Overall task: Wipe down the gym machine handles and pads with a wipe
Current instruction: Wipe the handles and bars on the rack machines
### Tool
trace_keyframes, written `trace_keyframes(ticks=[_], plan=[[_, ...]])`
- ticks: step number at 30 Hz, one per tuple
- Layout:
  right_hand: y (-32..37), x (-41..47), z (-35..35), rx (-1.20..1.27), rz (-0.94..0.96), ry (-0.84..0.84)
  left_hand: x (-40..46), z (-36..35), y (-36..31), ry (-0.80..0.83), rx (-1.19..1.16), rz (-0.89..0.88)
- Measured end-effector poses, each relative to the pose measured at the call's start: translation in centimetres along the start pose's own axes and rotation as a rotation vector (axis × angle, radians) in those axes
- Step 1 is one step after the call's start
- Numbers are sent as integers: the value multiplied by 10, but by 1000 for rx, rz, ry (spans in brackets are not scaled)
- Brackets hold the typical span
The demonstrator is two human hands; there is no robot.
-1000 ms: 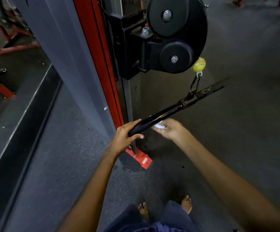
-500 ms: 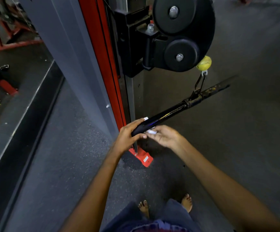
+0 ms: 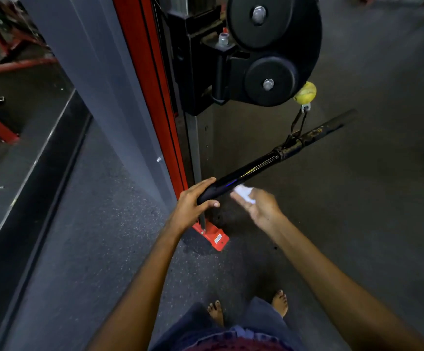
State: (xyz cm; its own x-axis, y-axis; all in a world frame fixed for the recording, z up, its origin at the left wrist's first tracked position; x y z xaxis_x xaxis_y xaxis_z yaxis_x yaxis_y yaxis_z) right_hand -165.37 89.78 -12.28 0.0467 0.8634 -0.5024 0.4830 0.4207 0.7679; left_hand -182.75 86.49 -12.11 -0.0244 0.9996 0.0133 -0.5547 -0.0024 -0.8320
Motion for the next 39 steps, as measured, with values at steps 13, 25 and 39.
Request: trace_keyframes(ticks=[13, 25, 39], plan=[[39, 33, 14, -1546, 1346, 751, 5, 2, 4, 19, 7, 21], [108, 78, 71, -1565, 1383, 514, 31, 22, -23, 76, 539, 107], [172, 125, 117, -1195, 1216, 146, 128, -92, -97, 93, 833, 67]])
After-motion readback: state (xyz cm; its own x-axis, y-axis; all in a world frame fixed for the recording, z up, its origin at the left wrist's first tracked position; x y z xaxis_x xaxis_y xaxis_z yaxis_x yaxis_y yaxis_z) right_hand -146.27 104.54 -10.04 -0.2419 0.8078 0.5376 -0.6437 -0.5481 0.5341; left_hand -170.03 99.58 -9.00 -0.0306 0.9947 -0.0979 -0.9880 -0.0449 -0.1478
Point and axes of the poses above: each hand's wrist, its own x-axis towards the middle knuckle, its own z-axis out of the back of the hand, y = z × x, the point moved 5 cm from there along x, towards the middle knuckle, and after that the axes turned 8 degrees about z, right-handed, at the moved point
